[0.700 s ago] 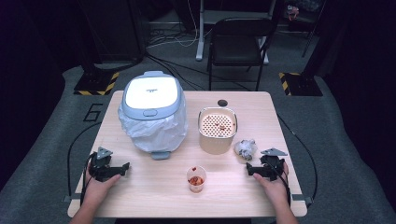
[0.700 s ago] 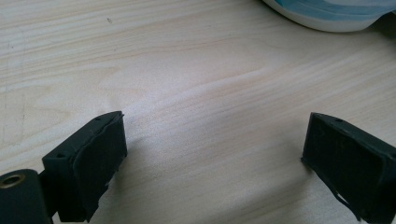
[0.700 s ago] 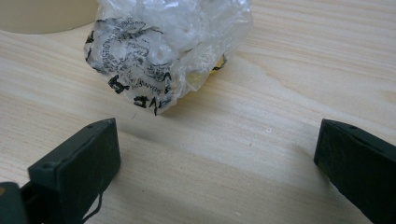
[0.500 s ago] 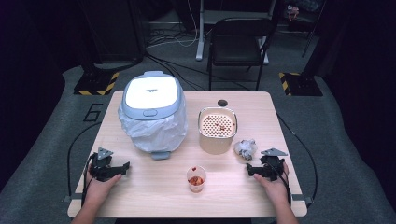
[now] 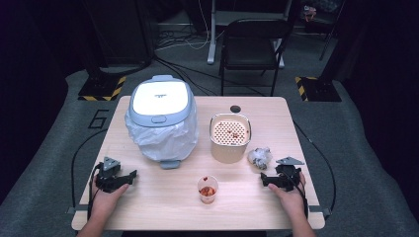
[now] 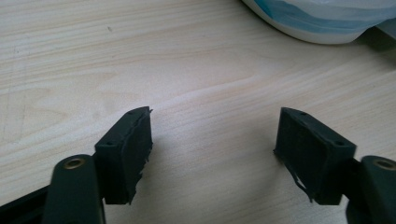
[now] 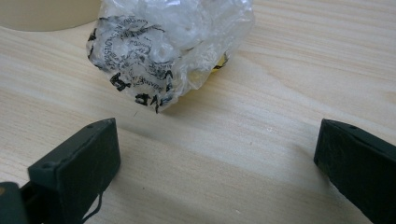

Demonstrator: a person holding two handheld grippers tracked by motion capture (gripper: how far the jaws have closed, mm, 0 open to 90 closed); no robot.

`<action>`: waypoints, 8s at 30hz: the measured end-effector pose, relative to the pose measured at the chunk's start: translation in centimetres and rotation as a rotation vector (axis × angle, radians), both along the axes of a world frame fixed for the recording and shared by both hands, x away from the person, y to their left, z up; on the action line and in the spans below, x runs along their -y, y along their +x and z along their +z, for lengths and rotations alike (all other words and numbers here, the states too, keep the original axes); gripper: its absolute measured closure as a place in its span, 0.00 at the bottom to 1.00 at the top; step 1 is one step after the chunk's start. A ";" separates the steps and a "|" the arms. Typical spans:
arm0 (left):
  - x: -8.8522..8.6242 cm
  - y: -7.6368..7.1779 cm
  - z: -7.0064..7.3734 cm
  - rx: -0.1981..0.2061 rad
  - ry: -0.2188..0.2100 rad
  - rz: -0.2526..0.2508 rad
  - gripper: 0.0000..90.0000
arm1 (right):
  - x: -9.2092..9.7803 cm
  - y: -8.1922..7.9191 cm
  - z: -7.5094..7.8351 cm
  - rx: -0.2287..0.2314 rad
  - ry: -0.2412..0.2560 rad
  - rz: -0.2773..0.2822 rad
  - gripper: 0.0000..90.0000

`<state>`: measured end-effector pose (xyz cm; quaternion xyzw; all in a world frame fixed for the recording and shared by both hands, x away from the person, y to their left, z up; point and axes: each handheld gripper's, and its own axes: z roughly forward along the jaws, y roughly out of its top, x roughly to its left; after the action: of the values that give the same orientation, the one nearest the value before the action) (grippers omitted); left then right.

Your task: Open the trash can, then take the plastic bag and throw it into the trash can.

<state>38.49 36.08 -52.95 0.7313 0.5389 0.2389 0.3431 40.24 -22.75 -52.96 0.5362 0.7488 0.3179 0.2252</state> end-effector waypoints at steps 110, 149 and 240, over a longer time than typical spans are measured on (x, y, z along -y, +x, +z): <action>11.4 2.9 1.6 -0.044 -0.067 -0.275 1.00 | 0.1 -0.8 2.0 0.002 0.027 -0.002 0.12; 10.9 3.0 1.7 -0.033 -0.029 -0.316 1.00 | -5.1 5.5 3.0 -0.003 -0.060 0.061 0.05; 10.9 3.0 1.7 -0.029 -0.034 -0.324 1.00 | -9.7 3.5 20.7 0.098 0.083 0.421 0.72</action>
<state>41.49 25.16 -51.28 0.8062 0.4227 0.1605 0.3816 43.74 -13.04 -32.23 0.3608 0.8187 0.4139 0.1678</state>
